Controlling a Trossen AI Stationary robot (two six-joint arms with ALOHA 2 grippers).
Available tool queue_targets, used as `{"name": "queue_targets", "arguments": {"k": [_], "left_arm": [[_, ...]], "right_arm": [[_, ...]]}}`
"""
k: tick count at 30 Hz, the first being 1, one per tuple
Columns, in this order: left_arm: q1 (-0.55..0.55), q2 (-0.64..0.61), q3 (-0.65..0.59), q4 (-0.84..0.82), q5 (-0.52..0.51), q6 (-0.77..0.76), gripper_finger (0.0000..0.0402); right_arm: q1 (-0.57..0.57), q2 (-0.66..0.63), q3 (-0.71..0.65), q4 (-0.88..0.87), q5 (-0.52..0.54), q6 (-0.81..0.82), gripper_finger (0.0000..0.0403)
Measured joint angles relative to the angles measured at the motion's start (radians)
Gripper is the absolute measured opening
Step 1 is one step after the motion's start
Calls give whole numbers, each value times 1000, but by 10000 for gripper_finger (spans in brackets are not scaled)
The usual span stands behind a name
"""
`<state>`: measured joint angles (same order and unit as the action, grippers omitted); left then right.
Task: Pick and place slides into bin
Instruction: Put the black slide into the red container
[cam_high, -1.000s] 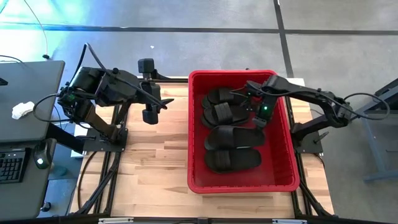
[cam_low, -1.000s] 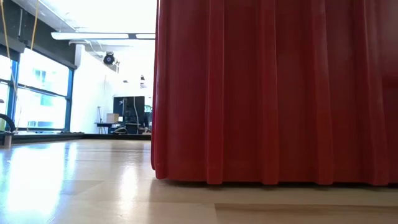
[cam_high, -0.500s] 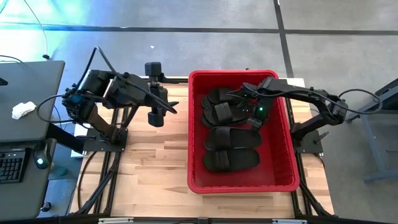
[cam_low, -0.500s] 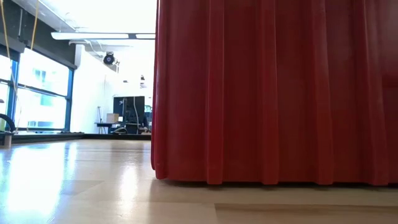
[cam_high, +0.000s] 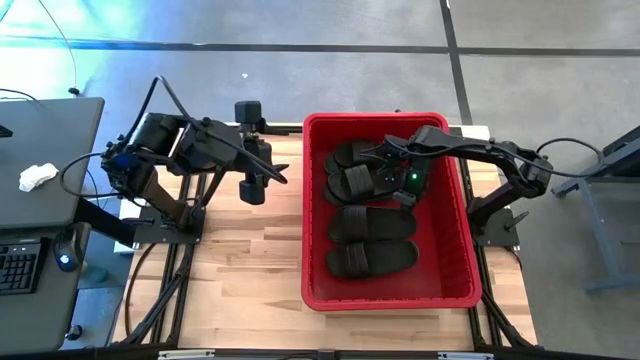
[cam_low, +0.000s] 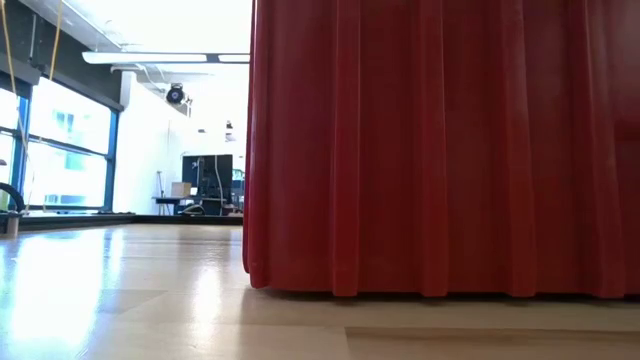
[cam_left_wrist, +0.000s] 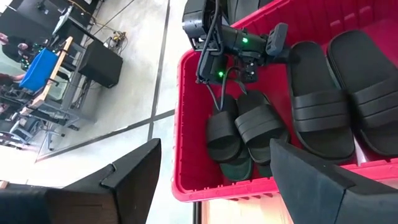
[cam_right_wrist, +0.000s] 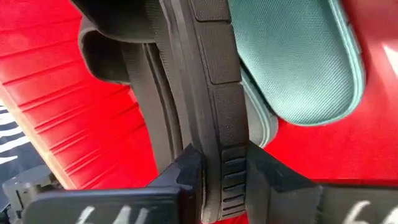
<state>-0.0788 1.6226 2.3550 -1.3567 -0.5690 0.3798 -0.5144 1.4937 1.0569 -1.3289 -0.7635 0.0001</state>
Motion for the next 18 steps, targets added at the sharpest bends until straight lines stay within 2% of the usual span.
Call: {"name": "queue_targets", "arguments": {"k": [7,18], "left_arm": [[0,0,0,0,0,-8,280],[0,0,0,-7,0,-18,280]], "right_arm": [[0,0,0,10,33,1,70],[0,0,0,45,90,28,188]]}}
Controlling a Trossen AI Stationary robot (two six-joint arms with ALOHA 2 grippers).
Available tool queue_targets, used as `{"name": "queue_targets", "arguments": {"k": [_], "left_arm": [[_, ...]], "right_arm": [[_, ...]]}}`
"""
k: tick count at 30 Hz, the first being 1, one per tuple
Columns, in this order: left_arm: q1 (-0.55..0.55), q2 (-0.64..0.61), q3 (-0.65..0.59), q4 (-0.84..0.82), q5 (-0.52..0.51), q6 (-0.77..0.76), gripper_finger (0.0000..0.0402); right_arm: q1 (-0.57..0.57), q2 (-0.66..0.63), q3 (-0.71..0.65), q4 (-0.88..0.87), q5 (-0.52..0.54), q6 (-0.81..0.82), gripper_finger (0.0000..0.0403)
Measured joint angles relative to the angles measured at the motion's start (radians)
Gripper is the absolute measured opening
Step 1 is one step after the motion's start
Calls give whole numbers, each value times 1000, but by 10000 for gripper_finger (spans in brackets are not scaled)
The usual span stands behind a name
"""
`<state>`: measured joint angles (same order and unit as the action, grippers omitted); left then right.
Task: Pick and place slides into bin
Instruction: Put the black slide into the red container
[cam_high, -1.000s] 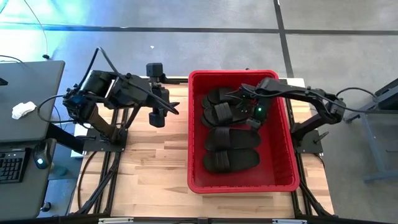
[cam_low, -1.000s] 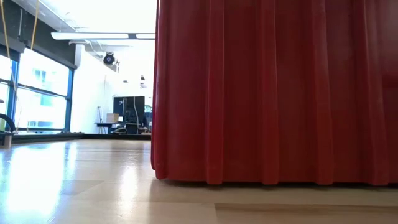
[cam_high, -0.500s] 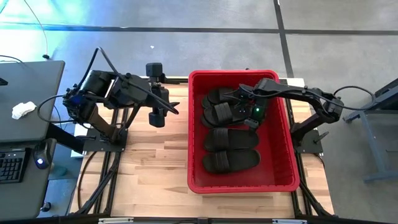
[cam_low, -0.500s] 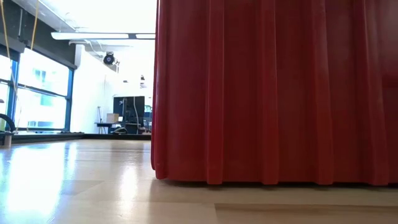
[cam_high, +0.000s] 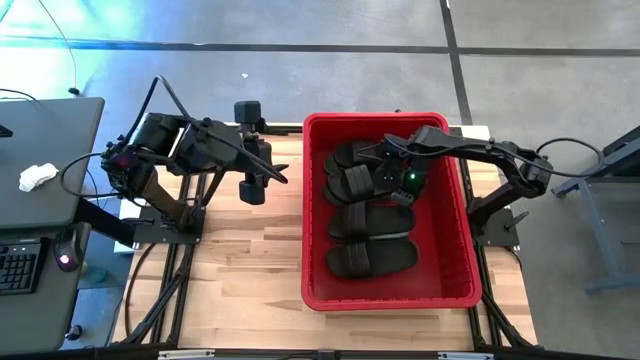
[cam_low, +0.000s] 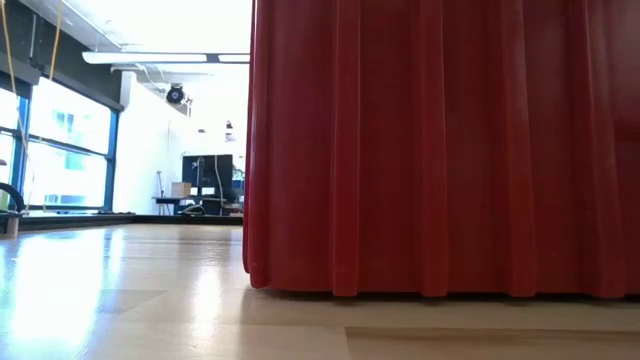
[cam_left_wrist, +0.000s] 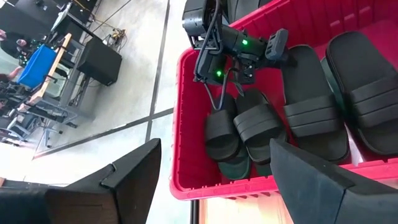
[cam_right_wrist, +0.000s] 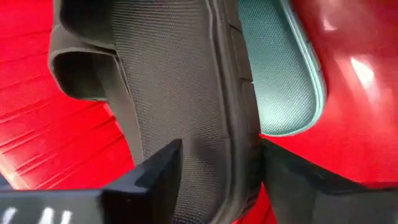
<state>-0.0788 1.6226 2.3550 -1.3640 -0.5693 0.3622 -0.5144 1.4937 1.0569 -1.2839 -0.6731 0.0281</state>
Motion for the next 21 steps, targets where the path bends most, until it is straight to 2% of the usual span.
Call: {"name": "queue_targets", "arguments": {"k": [3,7,21], "left_arm": [[0,0,0,0,0,0,280],[0,0,0,-2,0,0,280],[0,48,-1,-37,-6,-1,280]], "right_arm": [[0,0,0,0,22,18,203],[0,0,0,-2,103,22,205],[0,-17,3,-24,100,13,206]]}}
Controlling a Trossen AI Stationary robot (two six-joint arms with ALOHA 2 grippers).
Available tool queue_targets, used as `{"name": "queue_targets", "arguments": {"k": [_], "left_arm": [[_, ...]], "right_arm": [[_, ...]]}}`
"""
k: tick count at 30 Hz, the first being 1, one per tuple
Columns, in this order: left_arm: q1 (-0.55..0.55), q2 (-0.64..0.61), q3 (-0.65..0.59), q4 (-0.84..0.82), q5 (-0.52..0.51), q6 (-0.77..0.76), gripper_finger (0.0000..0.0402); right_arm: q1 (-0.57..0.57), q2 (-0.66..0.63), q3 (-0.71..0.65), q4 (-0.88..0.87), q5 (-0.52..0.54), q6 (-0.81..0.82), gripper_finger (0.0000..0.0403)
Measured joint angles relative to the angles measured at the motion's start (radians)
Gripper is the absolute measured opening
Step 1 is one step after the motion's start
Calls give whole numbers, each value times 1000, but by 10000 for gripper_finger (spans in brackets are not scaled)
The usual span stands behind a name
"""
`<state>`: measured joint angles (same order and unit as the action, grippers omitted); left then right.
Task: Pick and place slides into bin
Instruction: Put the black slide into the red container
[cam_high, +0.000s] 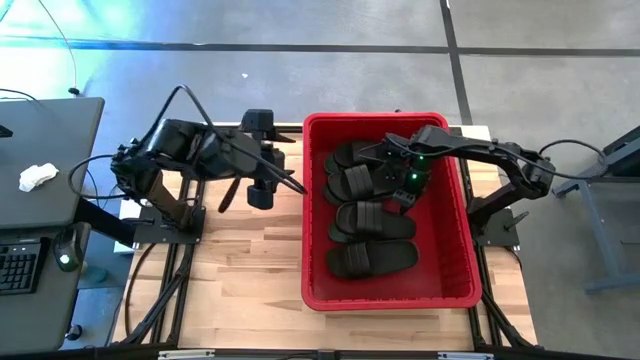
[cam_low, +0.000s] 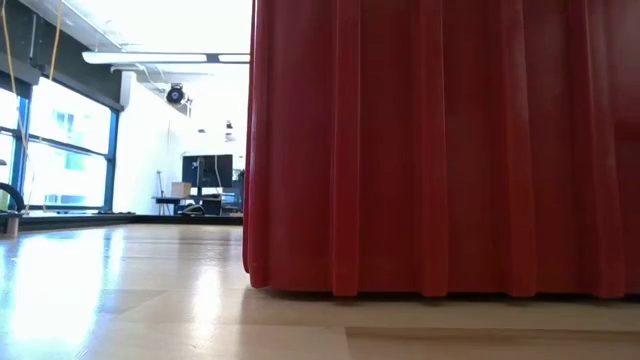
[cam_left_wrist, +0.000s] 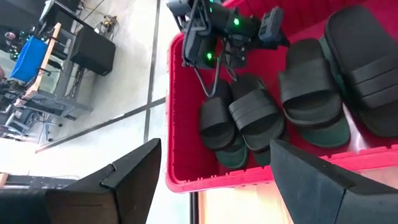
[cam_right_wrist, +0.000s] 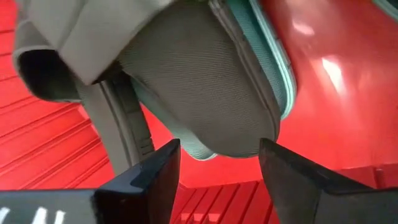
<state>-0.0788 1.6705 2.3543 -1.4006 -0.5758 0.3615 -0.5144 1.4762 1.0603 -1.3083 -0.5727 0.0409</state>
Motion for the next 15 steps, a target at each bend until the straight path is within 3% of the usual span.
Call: {"name": "queue_targets", "arguments": {"k": [5,10,15], "left_arm": [[0,14,1,-3,-20,0,280],[0,16,0,-9,-20,-1,280],[0,17,1,-31,-20,-27,280]], "right_arm": [[32,-41,0,31,25,38,206],[156,-45,1,210,77,28,202],[254,-77,1,237,272,-94,159]]}}
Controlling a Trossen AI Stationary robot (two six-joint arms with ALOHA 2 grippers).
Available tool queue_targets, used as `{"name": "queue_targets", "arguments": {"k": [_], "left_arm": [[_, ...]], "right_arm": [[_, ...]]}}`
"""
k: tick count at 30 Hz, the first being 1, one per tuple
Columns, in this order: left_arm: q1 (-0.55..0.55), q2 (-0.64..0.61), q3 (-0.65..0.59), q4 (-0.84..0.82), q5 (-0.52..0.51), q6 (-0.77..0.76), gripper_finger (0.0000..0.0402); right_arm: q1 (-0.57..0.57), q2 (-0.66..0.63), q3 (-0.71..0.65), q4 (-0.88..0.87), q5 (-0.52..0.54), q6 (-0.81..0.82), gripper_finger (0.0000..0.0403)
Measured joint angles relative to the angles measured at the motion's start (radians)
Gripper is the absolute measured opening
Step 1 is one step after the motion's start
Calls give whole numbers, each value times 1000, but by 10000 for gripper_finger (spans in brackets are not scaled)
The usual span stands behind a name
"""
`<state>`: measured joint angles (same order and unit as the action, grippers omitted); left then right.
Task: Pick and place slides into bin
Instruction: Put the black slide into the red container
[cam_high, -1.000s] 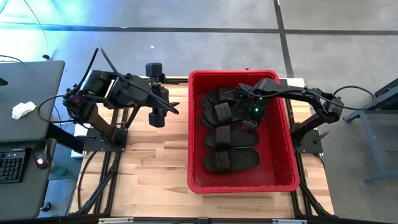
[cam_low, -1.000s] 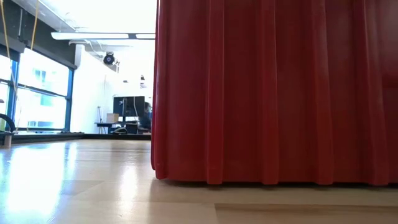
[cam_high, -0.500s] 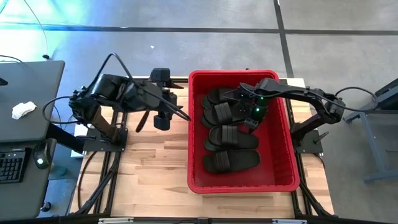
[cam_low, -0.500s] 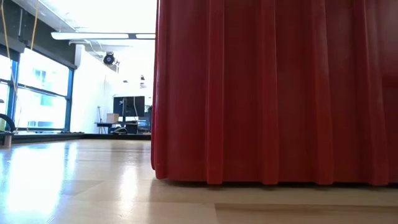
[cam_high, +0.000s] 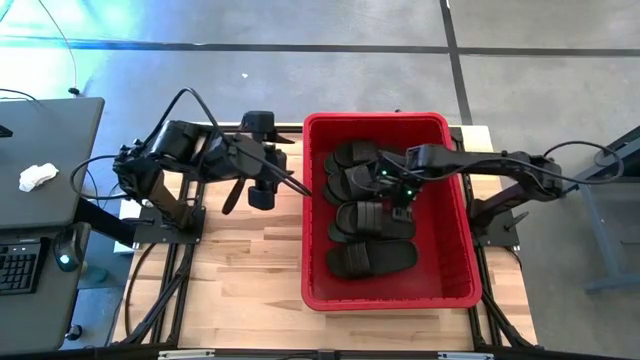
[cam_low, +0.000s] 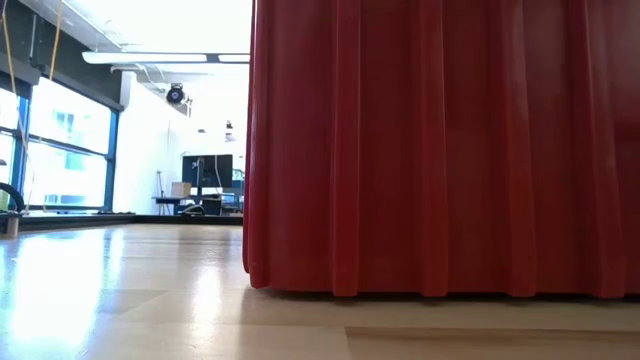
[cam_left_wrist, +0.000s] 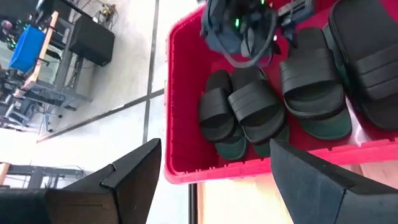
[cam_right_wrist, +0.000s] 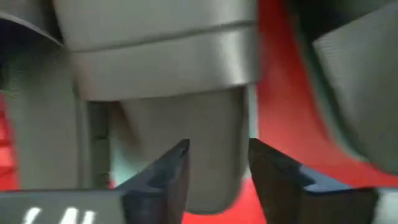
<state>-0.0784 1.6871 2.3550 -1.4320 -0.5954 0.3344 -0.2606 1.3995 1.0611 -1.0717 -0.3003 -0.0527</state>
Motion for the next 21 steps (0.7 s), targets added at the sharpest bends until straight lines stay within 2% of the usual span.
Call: {"name": "queue_targets", "arguments": {"k": [3,8,13,21], "left_arm": [[0,0,0,-34,0,-25,280],[0,0,0,-40,0,-29,280],[0,0,0,-38,0,-28,280],[0,0,0,-38,0,-27,280]], "right_arm": [[29,-48,0,17,77,-34,122],[96,-65,-19,123,83,-49,61],[156,-48,-43,141,95,-42,11],[188,-49,-49,274,61,-32,10]]}}
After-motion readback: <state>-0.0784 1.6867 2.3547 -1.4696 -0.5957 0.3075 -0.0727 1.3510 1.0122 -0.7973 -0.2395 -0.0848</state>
